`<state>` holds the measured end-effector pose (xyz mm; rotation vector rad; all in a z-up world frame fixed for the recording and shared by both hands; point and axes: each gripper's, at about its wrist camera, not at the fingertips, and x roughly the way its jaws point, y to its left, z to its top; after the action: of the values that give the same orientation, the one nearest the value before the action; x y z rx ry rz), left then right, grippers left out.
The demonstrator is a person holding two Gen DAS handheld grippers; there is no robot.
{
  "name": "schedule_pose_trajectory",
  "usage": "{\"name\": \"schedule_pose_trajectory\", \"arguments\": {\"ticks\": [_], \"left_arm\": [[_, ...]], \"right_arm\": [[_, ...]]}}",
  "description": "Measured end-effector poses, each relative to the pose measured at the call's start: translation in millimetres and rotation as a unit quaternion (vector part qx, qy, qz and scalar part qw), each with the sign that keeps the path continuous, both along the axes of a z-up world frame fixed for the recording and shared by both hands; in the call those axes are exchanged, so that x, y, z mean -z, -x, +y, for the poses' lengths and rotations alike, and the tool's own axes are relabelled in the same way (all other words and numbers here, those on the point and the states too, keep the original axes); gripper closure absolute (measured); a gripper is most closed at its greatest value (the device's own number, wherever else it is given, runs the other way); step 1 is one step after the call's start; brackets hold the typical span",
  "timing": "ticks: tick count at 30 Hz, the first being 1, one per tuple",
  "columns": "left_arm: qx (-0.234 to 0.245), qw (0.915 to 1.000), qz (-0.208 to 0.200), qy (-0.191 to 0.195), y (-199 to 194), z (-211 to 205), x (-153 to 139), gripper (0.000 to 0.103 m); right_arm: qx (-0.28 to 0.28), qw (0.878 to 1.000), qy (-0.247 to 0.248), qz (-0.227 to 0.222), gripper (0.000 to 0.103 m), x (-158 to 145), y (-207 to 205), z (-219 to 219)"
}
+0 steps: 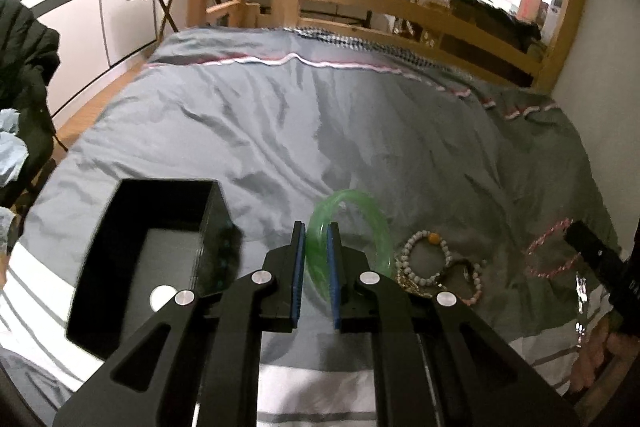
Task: Organize jewelry
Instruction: 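Drop the bangle into the black box with the left tool while the right tool drops the red bracelet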
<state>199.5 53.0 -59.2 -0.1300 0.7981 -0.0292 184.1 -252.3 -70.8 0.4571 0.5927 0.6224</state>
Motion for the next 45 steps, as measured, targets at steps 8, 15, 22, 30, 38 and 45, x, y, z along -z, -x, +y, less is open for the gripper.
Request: {"name": "schedule_pose_trajectory", "arguments": {"ticks": [8, 15, 22, 30, 38, 45], "left_arm": [[-0.041, 0.9987, -0.025, -0.015, 30, 49, -27, 0.093], [-0.057, 0.9982, -0.021, -0.003, 40, 90, -33, 0.093], [-0.068, 0.9975, -0.019, -0.001, 43, 121, -30, 0.093], [-0.070, 0.9975, -0.014, 0.004, 42, 140, -25, 0.093], [-0.084, 0.9965, -0.001, -0.009, 39, 150, -12, 0.093], [-0.085, 0.9963, 0.016, -0.002, 34, 156, 0, 0.093]], "right_arm": [[-0.001, 0.996, 0.089, 0.002, 0.095, -28, 10, 51], [-0.031, 0.989, 0.146, -0.015, 0.095, -49, 23, 115], [-0.056, 0.982, 0.177, -0.022, 0.095, -58, 17, 171], [-0.089, 0.977, 0.193, -0.027, 0.095, -62, 9, 224], [-0.126, 0.972, 0.196, -0.029, 0.095, -58, 2, 278], [-0.154, 0.969, 0.192, -0.023, 0.095, -47, 4, 308]]}}
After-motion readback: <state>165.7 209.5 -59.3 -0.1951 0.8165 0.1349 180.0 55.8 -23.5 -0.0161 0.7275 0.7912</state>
